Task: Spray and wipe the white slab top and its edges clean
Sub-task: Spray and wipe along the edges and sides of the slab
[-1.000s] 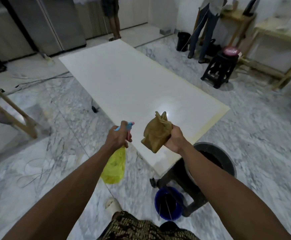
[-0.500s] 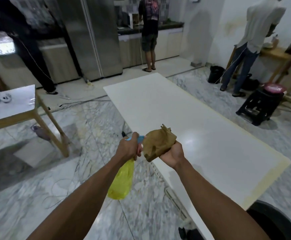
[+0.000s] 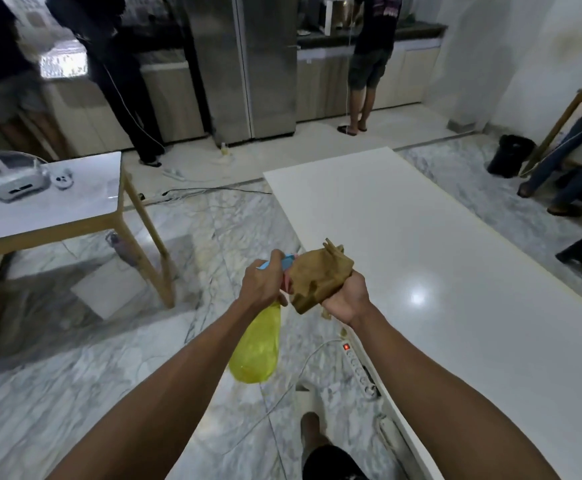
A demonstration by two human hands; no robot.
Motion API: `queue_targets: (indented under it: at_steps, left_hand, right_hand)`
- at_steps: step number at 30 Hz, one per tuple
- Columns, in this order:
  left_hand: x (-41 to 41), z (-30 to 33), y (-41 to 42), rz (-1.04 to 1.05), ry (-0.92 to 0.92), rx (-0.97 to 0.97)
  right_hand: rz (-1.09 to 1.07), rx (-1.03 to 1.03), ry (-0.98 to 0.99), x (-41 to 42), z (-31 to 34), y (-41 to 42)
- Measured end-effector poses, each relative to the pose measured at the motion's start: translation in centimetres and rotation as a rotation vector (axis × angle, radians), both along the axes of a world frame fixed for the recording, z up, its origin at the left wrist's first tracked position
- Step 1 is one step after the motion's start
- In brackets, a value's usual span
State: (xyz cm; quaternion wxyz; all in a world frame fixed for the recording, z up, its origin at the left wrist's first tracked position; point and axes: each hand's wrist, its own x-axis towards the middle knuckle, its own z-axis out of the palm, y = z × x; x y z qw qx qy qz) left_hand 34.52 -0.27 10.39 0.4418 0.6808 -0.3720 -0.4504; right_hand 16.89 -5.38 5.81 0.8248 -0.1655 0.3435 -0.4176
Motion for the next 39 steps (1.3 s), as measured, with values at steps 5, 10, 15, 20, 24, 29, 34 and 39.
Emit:
queue_targets:
  at_steps: [5, 10, 15, 20, 24, 29, 34, 39]
  left_hand:
    - [6.4, -1.6, -12.1, 0.101, 0.061, 0.011]
    - [14.4, -4.8, -28.8, 0.186, 0.044, 0.030]
    - [21.1, -6.3, -42.0, 0.257, 0.063, 0.065]
    - [26.7, -8.3, -51.3, 0.309, 0.108, 0.115]
    - [29.5, -11.8, -56.1, 0.338, 0.129, 0.150]
    - [31.6, -16.5, -58.7, 0.342, 0.142, 0.216]
    - [32.3, -18.3, -59.0, 0.333, 0.166, 0.279]
    - [32.1, -19.8, -58.2, 0.337, 0.180, 0.329]
  right_hand:
    - [0.025, -0.013, 0.138, 7.6, -2.5, -15.0]
    - [0.093, -0.125, 0.470, 15.6, -4.9, -35.2]
    - [0.158, -0.276, 0.891, 20.9, -6.6, -51.3]
    - [0.264, -0.677, 1.291, 27.4, -10.2, -63.3]
    - [0.490, -0.823, 1.645, 32.7, -15.0, -70.1]
    - [0.931, -0.852, 1.947, 35.6, -21.7, -70.8]
    - [0.788, -0.946, 1.927, 35.0, -21.7, -70.5]
    - [0.684, -1.115, 2.071, 34.2, -23.2, -69.5]
